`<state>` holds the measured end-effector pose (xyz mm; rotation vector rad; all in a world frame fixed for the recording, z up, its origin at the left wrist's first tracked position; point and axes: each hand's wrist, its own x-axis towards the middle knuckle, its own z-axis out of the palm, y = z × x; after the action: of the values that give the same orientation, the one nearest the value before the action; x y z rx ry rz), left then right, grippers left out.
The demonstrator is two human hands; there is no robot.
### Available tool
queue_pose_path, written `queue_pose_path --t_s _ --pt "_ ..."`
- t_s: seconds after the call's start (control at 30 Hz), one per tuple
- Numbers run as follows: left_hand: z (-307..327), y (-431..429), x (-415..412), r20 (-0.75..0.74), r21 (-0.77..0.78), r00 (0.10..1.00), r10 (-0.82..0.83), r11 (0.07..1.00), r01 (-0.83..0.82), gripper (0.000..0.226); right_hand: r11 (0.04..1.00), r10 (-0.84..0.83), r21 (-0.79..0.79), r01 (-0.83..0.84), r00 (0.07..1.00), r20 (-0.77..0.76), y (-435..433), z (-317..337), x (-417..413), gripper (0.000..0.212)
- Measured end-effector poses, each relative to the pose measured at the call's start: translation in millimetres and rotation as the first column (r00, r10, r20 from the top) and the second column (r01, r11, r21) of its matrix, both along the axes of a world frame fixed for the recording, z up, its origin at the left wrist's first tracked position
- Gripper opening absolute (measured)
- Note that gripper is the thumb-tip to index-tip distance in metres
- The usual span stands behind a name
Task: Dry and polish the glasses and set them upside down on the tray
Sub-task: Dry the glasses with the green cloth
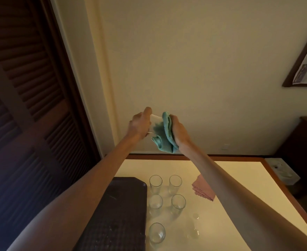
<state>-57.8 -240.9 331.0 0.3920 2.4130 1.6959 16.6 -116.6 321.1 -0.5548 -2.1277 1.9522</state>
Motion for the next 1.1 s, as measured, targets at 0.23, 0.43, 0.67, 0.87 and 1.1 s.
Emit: queue_pose_path --t_s 0.23,0.43,0.67,0.87,1.1 --pt "-8 13 40 -0.469 0.116 0.874 0.132 0.989 -0.087 0.053 0.979 0.027 0.202 -0.012 0.997 -0.072 18 2 18 0.057" --pt "-23 15 74 -0.812 -0.05 0.583 0.029 0.992 -0.119 0.031 0.978 0.033 0.207 -0.035 0.999 0.018 35 -7 48 0.049" --pt "-60 15 116 -0.595 -0.145 0.803 0.021 0.98 -0.133 0.03 0.954 0.063 0.285 -0.098 0.99 0.13 61 -48 103 0.06" --pt "-114 16 157 -0.385 -0.248 0.922 -0.037 0.966 -0.065 0.037 0.967 -0.053 0.253 -0.025 0.953 0.298 96 -119 152 0.059" --pt "-207 17 199 -0.165 -0.528 0.957 -0.24 0.841 0.119 0.043 0.986 -0.132 0.154 0.071 0.892 0.432 122 -206 189 0.059"
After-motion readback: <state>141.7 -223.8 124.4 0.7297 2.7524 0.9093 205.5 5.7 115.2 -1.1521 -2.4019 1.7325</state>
